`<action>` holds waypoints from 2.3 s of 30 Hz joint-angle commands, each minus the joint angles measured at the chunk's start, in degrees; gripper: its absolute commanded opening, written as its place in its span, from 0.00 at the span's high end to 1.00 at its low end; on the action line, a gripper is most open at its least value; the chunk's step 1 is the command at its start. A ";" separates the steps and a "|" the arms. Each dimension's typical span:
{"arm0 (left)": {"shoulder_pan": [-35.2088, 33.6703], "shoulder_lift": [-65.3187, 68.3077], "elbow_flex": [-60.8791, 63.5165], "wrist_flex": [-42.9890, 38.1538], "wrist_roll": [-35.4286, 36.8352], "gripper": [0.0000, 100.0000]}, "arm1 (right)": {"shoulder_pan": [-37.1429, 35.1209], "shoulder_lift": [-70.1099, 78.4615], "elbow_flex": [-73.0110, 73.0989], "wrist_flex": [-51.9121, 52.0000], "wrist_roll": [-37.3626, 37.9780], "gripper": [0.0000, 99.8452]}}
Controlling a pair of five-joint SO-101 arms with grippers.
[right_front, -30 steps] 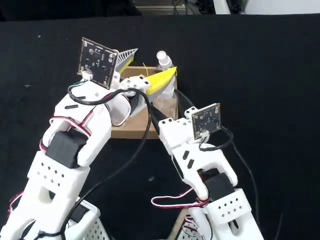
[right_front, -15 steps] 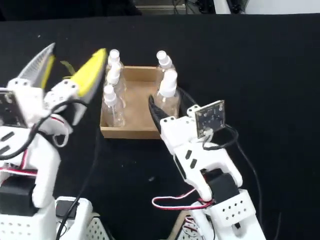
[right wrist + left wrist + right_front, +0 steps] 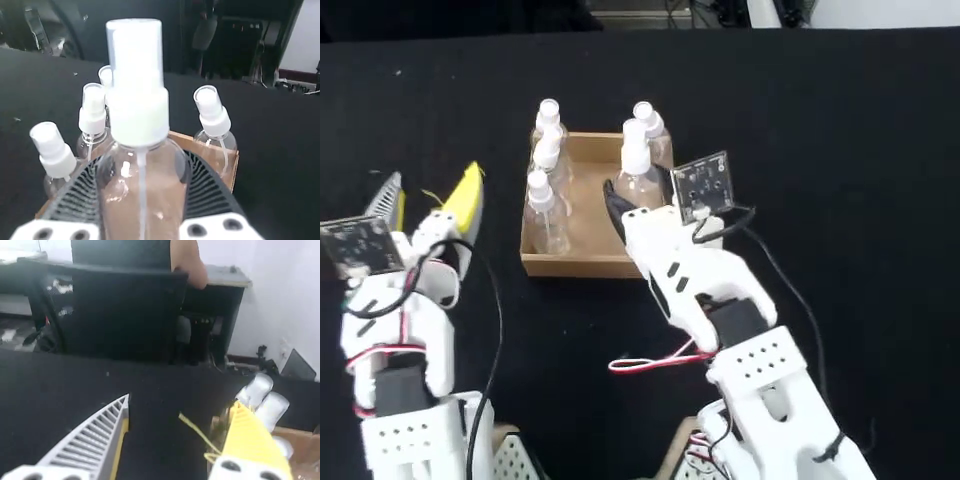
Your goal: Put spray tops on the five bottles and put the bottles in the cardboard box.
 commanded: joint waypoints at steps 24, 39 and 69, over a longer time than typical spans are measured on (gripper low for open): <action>0.66 -4.22 27.21 -20.66 1.14 0.78 | 1.49 24.92 0.48 -29.89 -1.49 0.99; 0.92 -4.22 27.30 -20.84 1.14 0.78 | 4.48 24.92 3.38 -31.74 -1.41 0.99; 0.57 -4.22 27.30 -20.92 1.14 0.78 | 4.48 25.36 16.13 -56.18 -8.00 0.99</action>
